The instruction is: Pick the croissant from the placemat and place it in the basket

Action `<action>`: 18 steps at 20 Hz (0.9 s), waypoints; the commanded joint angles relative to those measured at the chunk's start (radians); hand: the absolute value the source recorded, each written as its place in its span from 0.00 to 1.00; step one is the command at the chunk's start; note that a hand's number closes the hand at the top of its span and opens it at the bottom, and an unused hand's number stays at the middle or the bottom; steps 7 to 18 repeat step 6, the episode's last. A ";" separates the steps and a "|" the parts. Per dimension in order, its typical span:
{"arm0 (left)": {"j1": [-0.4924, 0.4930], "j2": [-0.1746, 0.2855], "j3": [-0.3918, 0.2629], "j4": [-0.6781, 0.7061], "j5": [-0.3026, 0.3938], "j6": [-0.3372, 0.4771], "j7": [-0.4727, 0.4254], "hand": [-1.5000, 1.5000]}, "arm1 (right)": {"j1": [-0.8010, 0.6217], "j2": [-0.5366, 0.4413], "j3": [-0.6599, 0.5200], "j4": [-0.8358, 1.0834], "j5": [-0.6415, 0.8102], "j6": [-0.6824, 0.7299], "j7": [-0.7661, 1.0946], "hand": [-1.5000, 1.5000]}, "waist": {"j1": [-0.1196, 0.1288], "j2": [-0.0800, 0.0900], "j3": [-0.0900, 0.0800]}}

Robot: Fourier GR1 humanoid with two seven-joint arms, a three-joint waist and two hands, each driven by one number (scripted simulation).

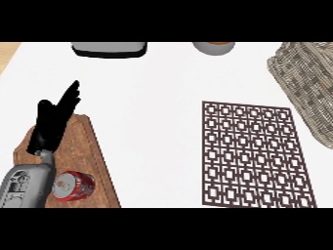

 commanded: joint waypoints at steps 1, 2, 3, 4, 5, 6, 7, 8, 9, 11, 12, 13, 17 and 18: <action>-0.027 -0.006 -0.003 0.002 0.005 -0.003 0.027 0.50 | 0.062 -0.103 -0.059 0.045 -0.049 0.055 -0.012 0.00 | -0.004 0.004 0.002; -0.017 0.003 0.011 0.055 -0.014 0.014 -0.027 0.50 | 0.074 -0.134 -0.067 0.047 -0.058 0.088 -0.021 0.00 | -0.011 0.005 0.001; 0.031 -0.013 -0.016 -0.026 0.004 -0.010 0.008 0.50 | 0.105 -0.144 -0.080 0.058 -0.071 0.101 -0.039 0.00 | 0.000 -0.001 0.002; 0.031 -0.014 -0.016 -0.027 -0.009 0.007 -0.012 0.50 | 0.129 -0.159 -0.075 0.064 -0.063 0.106 -0.049 0.00 | 0.003 0.002 0.003; -0.009 0.012 0.014 -0.010 0.013 -0.011 0.015 0.50 | 0.173 -0.185 -0.103 0.076 -0.092 0.155 -0.102 0.00 | -0.013 0.002 0.004; -0.010 -0.006 0.005 -0.007 -0.002 0.013 0.012 0.50 | 0.186 -0.208 -0.116 0.076 -0.105 0.178 -0.116 0.00 | -0.016 0.001 0.004; -0.010 -0.006 0.005 -0.007 -0.002 0.013 0.012 0.50 | 0.186 -0.208 -0.116 0.076 -0.105 0.178 -0.116 0.00 | -0.016 0.001 0.004; -0.010 -0.006 0.005 -0.007 -0.002 0.013 0.012 0.50 | 0.186 -0.208 -0.116 0.076 -0.105 0.178 -0.116 0.00 | -0.016 0.001 0.004; -0.010 -0.006 0.005 -0.007 -0.002 0.013 0.012 0.50 | 0.186 -0.208 -0.116 0.076 -0.105 0.178 -0.116 0.00 | -0.016 0.001 0.004; -0.010 -0.006 0.005 -0.007 -0.002 0.013 0.012 0.50 | 0.186 -0.208 -0.116 0.076 -0.105 0.178 -0.116 0.00 | -0.016 0.001 0.004; -0.010 -0.006 0.005 -0.007 -0.002 0.013 0.012 0.50 | 0.186 -0.208 -0.116 0.076 -0.105 0.178 -0.116 0.00 | -0.016 0.001 0.004; -0.010 -0.006 0.005 -0.007 -0.002 0.013 0.012 0.50 | 0.186 -0.208 -0.116 0.076 -0.105 0.178 -0.116 0.00 | -0.016 0.001 0.004; -0.010 -0.006 0.005 -0.007 -0.002 0.013 0.012 0.50 | 0.186 -0.208 -0.116 0.076 -0.105 0.178 -0.116 0.00 | -0.016 0.001 0.004; -0.010 -0.006 0.005 -0.007 -0.002 0.013 0.012 0.50 | 0.186 -0.208 -0.116 0.076 -0.105 0.178 -0.116 0.00 | -0.016 0.001 0.004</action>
